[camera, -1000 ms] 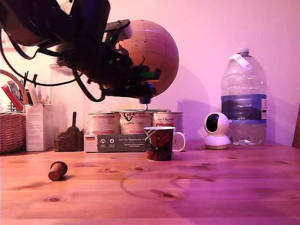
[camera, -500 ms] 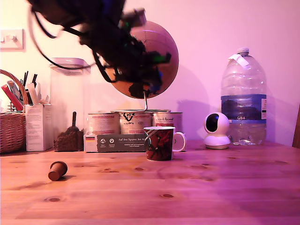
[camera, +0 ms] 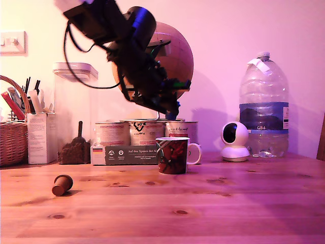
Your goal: Pick up the coffee capsules from the table one by one and drop them inside the nearest coffee cup
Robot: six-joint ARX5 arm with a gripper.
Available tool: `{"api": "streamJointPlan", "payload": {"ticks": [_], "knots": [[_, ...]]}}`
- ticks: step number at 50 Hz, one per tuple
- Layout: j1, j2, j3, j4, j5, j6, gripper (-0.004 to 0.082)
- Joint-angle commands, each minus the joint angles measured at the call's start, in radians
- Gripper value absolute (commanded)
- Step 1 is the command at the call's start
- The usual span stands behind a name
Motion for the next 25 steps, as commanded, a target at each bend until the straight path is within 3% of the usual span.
{"api": "streamJointPlan", "payload": {"ticks": [1, 25], "knots": [[0.003, 0.044, 0.006, -0.01, 0.007, 0.005, 0.0096], [0.006, 0.053, 0.007, -0.063, 0.017, 0.004, 0.0096]]}}
